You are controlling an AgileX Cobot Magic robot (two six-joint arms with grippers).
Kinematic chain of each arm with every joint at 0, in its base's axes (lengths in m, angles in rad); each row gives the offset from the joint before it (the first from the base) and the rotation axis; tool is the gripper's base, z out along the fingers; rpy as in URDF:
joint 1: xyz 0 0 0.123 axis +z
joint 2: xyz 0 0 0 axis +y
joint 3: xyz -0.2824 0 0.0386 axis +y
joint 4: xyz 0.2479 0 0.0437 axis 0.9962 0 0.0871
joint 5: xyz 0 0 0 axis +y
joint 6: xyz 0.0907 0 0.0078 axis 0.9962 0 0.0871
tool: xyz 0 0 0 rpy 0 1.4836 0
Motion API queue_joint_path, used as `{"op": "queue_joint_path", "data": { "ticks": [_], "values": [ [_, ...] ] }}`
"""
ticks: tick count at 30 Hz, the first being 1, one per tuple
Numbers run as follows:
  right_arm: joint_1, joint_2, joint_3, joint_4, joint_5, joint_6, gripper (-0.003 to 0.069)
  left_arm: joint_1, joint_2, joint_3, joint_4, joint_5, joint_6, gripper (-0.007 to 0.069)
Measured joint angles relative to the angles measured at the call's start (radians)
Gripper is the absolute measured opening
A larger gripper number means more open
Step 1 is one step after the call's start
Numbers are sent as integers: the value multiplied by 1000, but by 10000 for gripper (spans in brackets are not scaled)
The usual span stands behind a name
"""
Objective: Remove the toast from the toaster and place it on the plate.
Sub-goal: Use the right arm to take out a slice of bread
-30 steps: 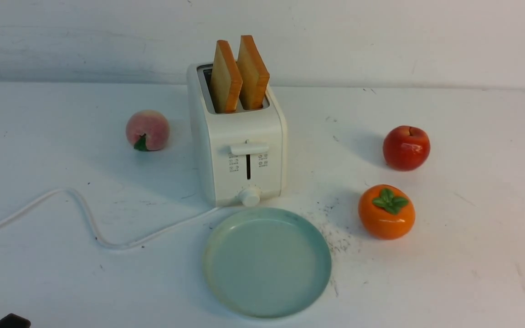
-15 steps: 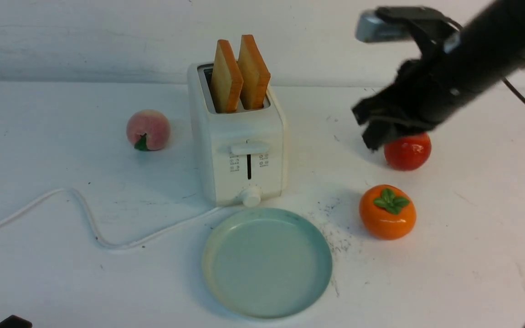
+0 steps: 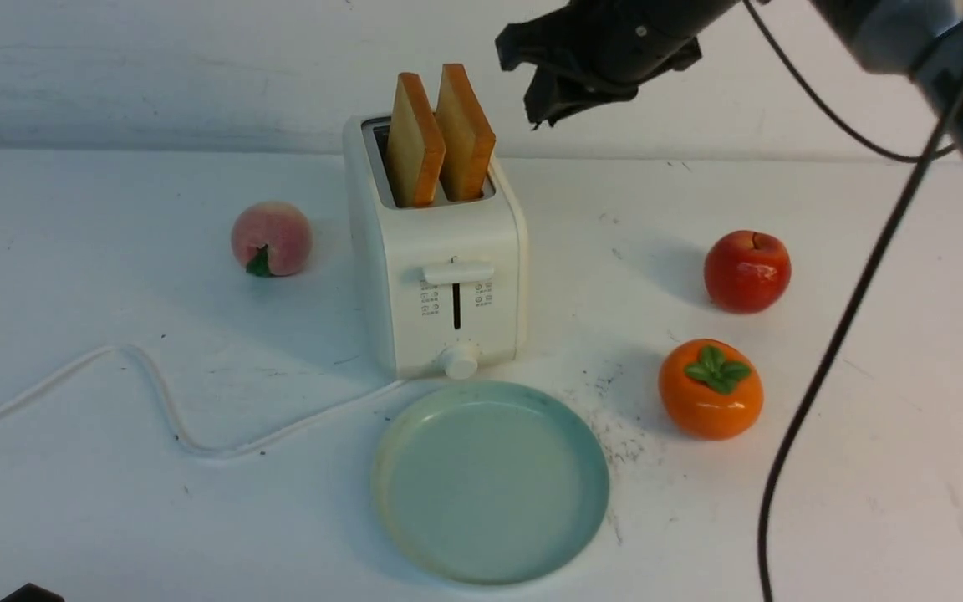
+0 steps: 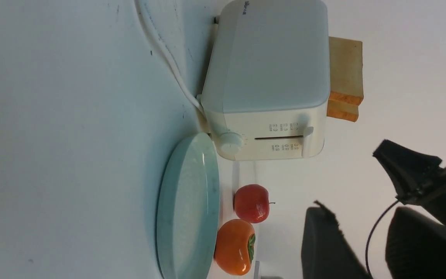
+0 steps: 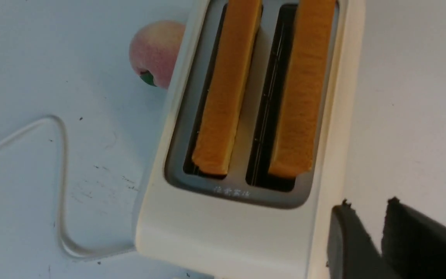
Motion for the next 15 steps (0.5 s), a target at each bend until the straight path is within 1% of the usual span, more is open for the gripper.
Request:
{"op": "queue_joint_path", "data": {
  "ticks": [1,2,3,7,9,11,15],
  "values": [
    [0,3,0,0,0,6,197,0,0,0,0,0,0,237],
    [0,24,-8,2,0,8,255,0,0,0,0,0,0,237],
    [0,34,-10,6,0,9,298,0,0,0,0,0,0,237],
    [0,44,-12,34,-31,13,435,0,0,0,0,0,0,237],
    [0,44,-13,56,-65,7,477,0,0,0,0,0,0,237],
    [0,44,-13,80,-97,-7,503,0,0,0,0,0,0,237],
    [0,52,-13,116,-152,-25,513,0,0,0,0,0,0,237]
  ]
}}
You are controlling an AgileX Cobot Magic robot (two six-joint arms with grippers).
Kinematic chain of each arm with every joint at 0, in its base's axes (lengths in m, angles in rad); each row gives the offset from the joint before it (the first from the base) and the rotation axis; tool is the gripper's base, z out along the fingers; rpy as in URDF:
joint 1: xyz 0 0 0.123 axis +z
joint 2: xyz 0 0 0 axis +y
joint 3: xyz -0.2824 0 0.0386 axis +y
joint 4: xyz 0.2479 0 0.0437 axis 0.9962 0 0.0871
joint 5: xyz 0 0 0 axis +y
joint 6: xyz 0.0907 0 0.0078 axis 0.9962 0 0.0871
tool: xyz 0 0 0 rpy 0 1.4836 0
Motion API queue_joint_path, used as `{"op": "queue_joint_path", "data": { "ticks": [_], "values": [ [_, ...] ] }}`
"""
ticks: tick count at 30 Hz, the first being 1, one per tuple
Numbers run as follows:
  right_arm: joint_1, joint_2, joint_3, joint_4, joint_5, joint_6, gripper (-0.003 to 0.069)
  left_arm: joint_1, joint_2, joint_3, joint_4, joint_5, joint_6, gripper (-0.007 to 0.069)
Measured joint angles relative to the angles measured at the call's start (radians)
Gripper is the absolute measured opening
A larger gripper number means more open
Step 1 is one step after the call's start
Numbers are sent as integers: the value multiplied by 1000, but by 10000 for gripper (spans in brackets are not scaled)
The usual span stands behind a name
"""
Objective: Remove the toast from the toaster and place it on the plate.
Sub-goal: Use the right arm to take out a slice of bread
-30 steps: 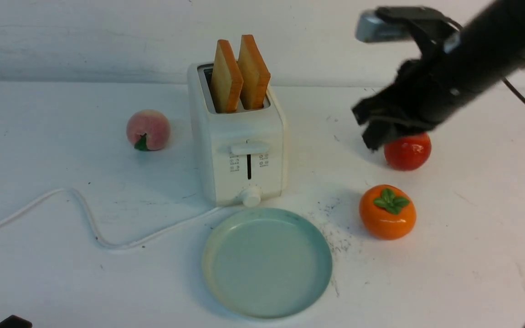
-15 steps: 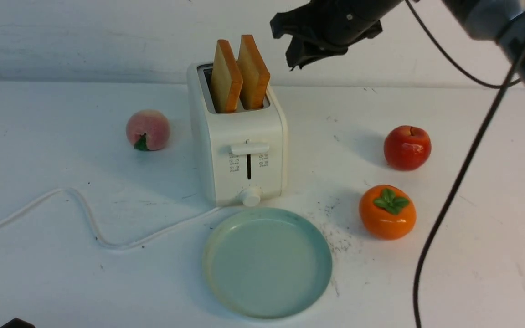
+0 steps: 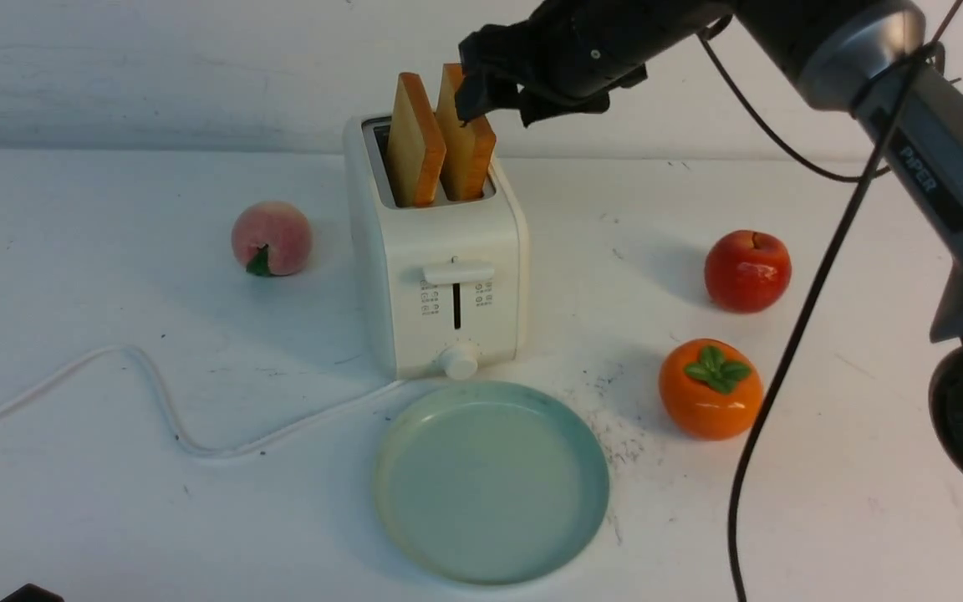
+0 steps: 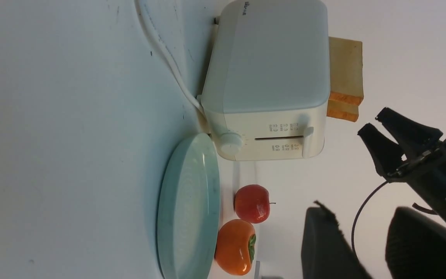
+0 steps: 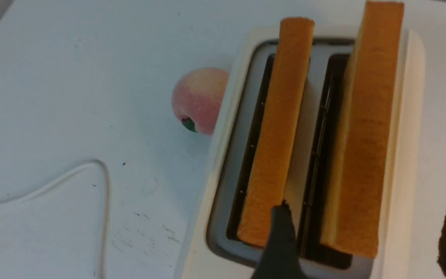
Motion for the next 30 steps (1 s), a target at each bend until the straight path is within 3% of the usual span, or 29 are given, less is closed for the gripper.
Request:
{"op": "queue_joint_path", "data": {
  "ticks": [9,13,17,18,19,21,22,30],
  "values": [
    [9,71,-2,11,-36,-3,485,0,0,0,1,1,0,238],
    [9,94,-2,10,-58,-6,441,0,0,0,9,3,0,238],
    [9,97,-2,7,-71,-6,344,0,0,0,11,2,0,238],
    [9,97,-2,2,-85,-6,270,0,0,0,11,2,0,238],
    [9,97,-2,1,-87,-6,260,0,0,0,11,2,0,238],
    [9,97,-2,-14,-98,-6,138,0,0,0,12,2,0,238],
    [9,93,-2,-17,-97,-6,115,0,0,0,13,2,0,238],
    [11,-60,-1,-97,-61,-6,113,0,0,0,4,3,0,237]
  ]
}}
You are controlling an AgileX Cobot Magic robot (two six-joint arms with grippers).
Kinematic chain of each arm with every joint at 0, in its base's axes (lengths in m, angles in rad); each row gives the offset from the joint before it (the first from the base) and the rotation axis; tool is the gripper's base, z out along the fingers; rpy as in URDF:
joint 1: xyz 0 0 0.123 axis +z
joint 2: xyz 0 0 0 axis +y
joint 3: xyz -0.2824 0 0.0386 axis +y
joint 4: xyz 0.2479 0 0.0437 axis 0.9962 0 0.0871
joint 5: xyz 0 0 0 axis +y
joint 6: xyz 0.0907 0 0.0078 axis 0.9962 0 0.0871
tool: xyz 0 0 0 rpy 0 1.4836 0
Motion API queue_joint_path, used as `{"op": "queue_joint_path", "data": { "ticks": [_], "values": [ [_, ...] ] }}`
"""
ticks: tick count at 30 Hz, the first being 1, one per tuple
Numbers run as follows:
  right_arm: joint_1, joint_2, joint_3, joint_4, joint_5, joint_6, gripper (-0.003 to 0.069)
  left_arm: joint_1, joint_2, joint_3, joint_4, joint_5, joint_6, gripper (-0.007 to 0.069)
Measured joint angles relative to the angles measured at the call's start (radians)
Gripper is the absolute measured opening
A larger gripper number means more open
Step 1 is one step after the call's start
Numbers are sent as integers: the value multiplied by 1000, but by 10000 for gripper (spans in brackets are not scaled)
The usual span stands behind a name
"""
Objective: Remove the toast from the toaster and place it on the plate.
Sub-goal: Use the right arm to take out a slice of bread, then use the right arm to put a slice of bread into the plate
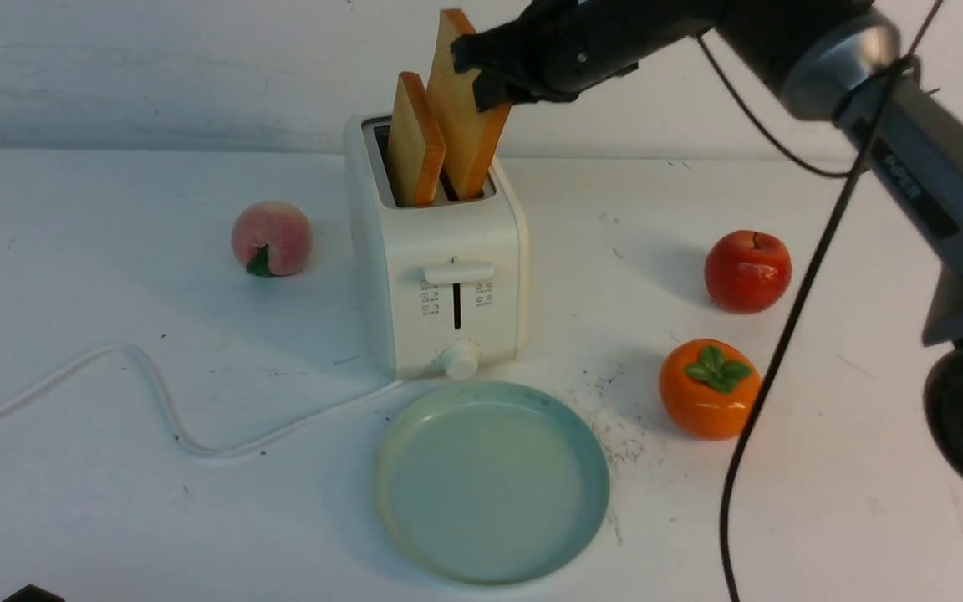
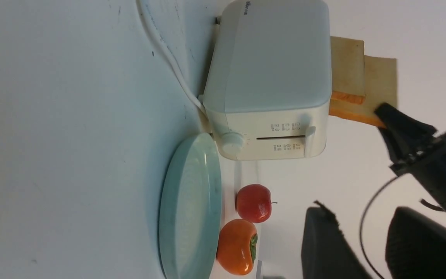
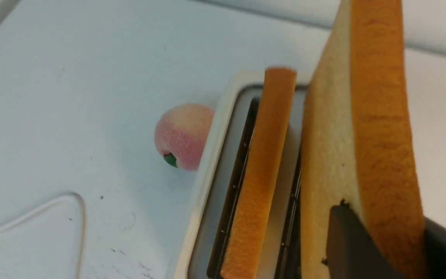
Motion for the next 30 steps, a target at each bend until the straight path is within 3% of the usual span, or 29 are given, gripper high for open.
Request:
{"op": "queue_joint_path", "data": {
  "ticks": [2,7,10,17,22,23,25,26,30],
  "values": [
    [0,-41,0,-27,17,0,113,0,0,0,0,0,0,237],
    [-1,-270,-7,-120,248,0,113,0,0,0,0,0,0,237],
    [-1,-377,34,-169,272,0,113,0,0,0,5,2,2,237],
    [-1,-637,505,-171,273,20,113,0,0,0,20,5,48,237],
    [-2,-776,1110,77,198,-65,113,0,0,0,22,5,53,237],
    [-2,-779,1127,91,176,-81,113,0,0,0,23,5,53,237],
    [-2,-779,1329,295,6,-208,113,0,0,0,22,5,53,237],
    [-2,-778,1329,295,-6,-218,113,0,0,0,22,5,53,237],
    [-2,-728,1459,588,-183,-421,113,0,0,0,22,5,53,237]
  ]
}}
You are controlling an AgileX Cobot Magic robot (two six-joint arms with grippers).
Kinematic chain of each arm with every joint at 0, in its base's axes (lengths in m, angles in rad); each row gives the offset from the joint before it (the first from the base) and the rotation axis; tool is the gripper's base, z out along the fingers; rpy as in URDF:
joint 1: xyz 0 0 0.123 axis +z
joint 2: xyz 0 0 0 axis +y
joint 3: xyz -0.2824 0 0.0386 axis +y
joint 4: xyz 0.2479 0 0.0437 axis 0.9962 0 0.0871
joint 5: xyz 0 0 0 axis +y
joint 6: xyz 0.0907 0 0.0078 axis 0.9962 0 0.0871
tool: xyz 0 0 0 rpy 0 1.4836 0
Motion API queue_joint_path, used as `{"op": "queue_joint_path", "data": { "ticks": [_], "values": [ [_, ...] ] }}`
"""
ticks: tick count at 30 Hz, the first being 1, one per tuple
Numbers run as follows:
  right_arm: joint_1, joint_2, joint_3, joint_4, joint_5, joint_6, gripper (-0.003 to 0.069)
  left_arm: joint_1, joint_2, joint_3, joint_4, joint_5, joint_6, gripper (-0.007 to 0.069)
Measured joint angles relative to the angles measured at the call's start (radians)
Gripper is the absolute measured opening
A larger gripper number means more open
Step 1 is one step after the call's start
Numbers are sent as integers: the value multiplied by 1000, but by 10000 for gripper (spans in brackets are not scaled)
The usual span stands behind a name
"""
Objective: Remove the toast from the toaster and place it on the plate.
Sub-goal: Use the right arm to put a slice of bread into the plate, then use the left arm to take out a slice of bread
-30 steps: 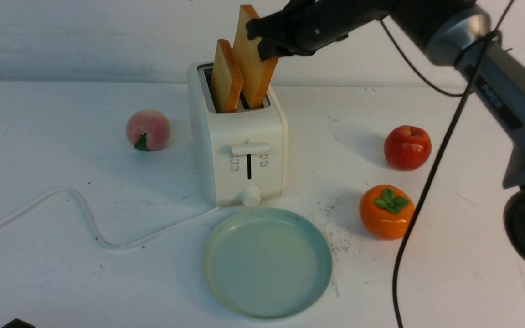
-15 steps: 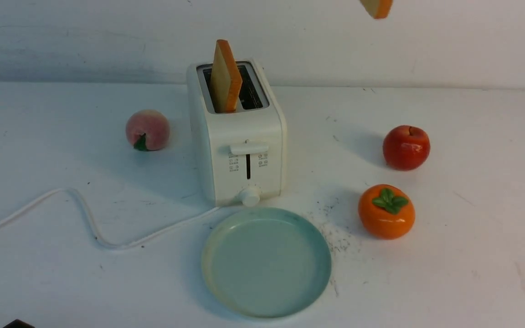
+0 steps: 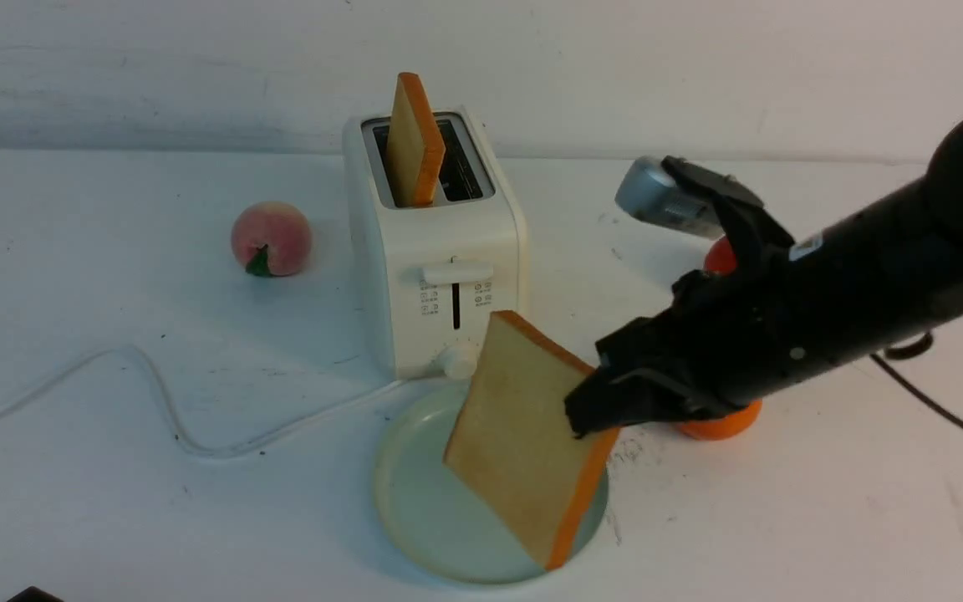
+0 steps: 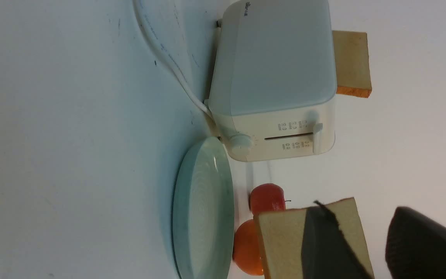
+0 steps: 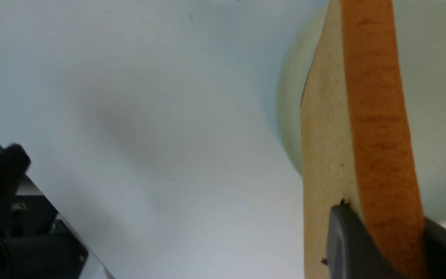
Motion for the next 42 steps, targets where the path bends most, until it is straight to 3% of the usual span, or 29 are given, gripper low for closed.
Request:
{"op": "queue_joint_path", "data": {
  "ticks": [7,15,21,23,24,28,32,37,38,42],
  "values": [
    [0,128,10,257,-45,-185,113,0,0,0,0,13,0,237],
    [0,234,10,283,-49,-233,122,0,0,0,0,22,0,237],
    [0,287,10,271,-45,-237,269,0,0,0,0,22,0,238],
    [0,293,10,228,-46,-237,388,0,0,0,0,22,0,238],
    [0,293,10,223,-46,-237,388,0,0,0,0,22,0,238],
    [-3,294,0,95,-45,-236,564,0,0,0,0,26,1,237],
    [-25,295,-62,-28,-7,-177,636,0,0,0,0,30,1,237],
    [-68,295,-227,-270,105,13,625,0,0,0,1,52,1,237],
    [-70,295,-235,-270,112,23,623,0,0,0,1,52,1,237],
    [-94,295,-421,-523,288,225,539,0,0,0,-5,89,1,236]
  ]
}}
